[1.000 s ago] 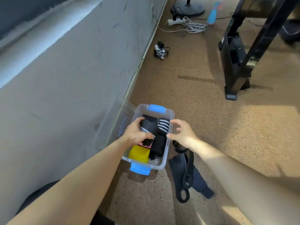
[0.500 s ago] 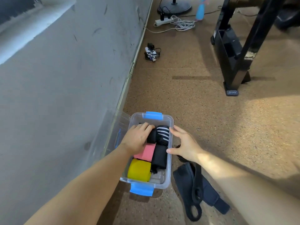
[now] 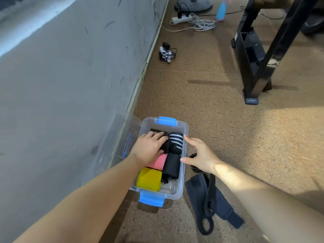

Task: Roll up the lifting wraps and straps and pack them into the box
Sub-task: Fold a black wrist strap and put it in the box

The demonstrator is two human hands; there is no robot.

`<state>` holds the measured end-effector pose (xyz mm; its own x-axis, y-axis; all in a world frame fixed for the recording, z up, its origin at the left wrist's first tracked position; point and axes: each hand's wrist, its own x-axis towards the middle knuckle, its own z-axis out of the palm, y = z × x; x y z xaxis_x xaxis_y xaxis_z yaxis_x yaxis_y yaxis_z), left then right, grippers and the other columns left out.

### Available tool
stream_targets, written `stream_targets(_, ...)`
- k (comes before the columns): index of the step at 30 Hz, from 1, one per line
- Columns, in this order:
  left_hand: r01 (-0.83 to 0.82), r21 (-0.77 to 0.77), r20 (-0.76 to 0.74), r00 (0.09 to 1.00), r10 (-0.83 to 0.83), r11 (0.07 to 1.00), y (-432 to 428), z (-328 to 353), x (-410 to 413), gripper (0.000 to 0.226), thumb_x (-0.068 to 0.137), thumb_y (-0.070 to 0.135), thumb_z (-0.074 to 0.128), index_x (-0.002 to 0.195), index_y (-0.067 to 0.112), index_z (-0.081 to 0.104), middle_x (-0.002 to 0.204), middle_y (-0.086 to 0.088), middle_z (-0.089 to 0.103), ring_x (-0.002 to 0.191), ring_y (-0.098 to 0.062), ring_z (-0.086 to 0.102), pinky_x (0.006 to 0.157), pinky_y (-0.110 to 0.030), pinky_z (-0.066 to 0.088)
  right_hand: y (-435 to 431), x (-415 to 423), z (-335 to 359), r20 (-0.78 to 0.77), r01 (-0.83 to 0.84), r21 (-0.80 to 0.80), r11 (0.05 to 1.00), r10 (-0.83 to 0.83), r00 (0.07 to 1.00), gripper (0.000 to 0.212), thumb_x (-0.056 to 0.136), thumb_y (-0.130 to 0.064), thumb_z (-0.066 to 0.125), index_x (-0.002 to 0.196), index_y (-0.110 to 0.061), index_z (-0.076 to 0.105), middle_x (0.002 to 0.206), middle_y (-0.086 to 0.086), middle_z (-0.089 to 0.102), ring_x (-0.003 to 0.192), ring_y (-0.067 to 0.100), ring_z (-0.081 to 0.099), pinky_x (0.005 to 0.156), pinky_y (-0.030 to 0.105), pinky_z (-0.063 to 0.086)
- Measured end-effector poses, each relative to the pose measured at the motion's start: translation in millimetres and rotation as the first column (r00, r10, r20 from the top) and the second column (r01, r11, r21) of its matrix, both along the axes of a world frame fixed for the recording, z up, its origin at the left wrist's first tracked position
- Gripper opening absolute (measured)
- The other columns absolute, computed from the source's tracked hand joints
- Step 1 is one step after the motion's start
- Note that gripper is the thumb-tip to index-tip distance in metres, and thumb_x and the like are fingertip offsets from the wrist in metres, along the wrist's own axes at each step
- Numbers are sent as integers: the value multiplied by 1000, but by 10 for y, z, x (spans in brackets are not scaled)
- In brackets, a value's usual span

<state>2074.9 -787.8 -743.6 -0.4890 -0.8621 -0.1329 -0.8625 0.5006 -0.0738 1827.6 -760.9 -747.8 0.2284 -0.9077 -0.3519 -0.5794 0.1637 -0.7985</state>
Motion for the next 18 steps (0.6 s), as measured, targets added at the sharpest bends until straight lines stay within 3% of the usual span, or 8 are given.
stream_targets(4, -13, -16, 67, 998, 14, 1000, 87, -82, -53, 56, 83, 35, 82, 133, 18, 63, 139, -11, 64, 121, -34, 65, 90, -46, 58, 1, -16, 93, -30, -51, 16, 999, 51, 998, 95, 82, -31, 85, 158, -41, 29, 157, -4, 37, 146, 19, 34, 122, 41, 30)
stream_targets(6, -21, -22, 40, 999, 22, 1000, 88, -77, -69, 55, 87, 34, 79, 136, 18, 61, 142, -11, 62, 126, -34, 62, 94, -47, 56, -13, -78, 157, -52, -80, 52, 995, 83, 995, 93, 82, -33, 85, 157, -45, 29, 159, -2, 35, 147, 22, 34, 122, 46, 29)
stream_targets(9, -44, 11, -36, 998, 44, 999, 54, -29, -85, 60, 97, 41, 64, 151, 23, 46, 158, -6, 46, 142, -30, 46, 109, -45, 43, -8, -265, 209, -40, -6, 74, 997, 9, 999, 80, 84, -30, 82, 152, -43, 42, 156, -2, 39, 139, 24, 44, 117, 46, 36)
stream_targets(13, -44, 58, -70, 996, 48, 997, 61, 136, -164, 62, 102, 47, 50, 158, 24, 35, 165, -4, 33, 152, -27, 29, 120, -44, 27, 141, -540, 45, -265, 68, 70, 995, -47, 963, 59, 87, -27, 80, 142, -30, 58, 149, 5, 51, 135, 28, 51, 114, 46, 41)
stream_targets(18, 134, 51, -174, 977, -123, 990, 193, 392, -401, 51, 99, 38, 57, 148, 22, 50, 147, -3, 56, 137, -27, 49, 110, -43, 41, 397, -558, -206, -312, 67, 164, 984, -13, 950, 60, 93, -22, 73, 149, -19, 50, 135, 7, 63, 129, 26, 58, 109, 36, 43)
